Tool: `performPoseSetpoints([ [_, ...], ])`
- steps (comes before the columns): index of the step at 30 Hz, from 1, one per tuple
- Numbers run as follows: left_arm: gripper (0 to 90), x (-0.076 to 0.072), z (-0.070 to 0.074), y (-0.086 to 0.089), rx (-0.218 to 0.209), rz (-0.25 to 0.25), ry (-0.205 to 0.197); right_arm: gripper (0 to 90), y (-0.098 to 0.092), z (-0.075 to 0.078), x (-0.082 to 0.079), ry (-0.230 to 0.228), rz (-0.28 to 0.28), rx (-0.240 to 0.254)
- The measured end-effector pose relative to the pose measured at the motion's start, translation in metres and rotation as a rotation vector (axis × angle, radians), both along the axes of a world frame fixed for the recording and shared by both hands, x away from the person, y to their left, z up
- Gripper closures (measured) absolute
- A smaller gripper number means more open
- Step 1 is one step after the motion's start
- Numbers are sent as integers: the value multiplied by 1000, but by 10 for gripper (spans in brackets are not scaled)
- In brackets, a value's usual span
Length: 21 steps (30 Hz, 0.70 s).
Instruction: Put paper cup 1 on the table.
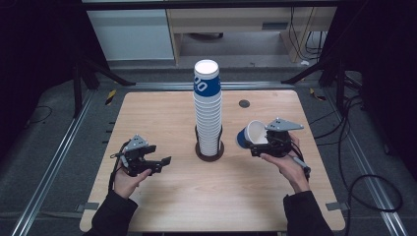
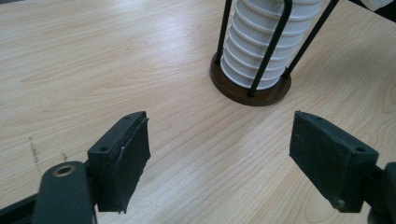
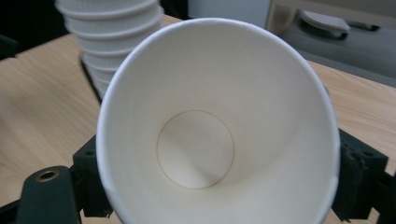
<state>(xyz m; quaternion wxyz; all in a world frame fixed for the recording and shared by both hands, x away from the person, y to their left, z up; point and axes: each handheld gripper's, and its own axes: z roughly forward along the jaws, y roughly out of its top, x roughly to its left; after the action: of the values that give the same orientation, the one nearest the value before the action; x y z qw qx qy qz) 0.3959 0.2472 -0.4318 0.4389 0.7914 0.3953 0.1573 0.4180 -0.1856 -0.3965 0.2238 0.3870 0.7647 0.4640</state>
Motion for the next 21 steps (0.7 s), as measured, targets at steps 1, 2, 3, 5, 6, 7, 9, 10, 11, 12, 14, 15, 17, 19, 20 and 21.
performPoseSetpoints([
  [1,196,0,0,1,-2,3,-1,157,-2,0,2,6,-13,-8],
  [2,196,0,0,1,-1,7,-1,158,-5,1,4,9,-30,-16],
  [3,196,1,0,2,4,6,0,157,-7,1,6,15,-41,-26],
  [5,195,1,0,3,5,12,-1,158,-11,2,10,20,-60,-41],
  [6,195,1,0,4,4,15,0,157,-12,3,12,28,-68,-49],
  [7,195,1,0,5,2,17,-2,157,-14,3,14,33,-75,-55],
  [9,195,1,0,6,4,24,-1,157,-17,4,19,45,-91,-74],
  [10,195,1,1,6,3,25,-2,158,-18,4,22,51,-96,-85],
  [11,195,2,1,7,2,25,-2,157,-19,4,24,58,-103,-91],
  [12,195,2,1,7,5,27,-2,157,-21,4,27,66,-108,-97],
  [14,195,2,0,8,15,35,3,157,-24,4,32,69,-122,-116],
  [15,195,2,0,8,16,38,3,157,-26,4,34,80,-131,-117],
  [17,196,3,0,9,14,43,5,157,-30,4,38,89,-146,-126],
  [19,196,3,0,10,15,47,6,157,-33,4,43,99,-157,-141],
  [20,197,3,0,10,15,47,6,157,-34,4,45,101,-160,-154],
  [21,197,3,0,10,15,48,5,157,-35,3,47,105,-167,-163],
])
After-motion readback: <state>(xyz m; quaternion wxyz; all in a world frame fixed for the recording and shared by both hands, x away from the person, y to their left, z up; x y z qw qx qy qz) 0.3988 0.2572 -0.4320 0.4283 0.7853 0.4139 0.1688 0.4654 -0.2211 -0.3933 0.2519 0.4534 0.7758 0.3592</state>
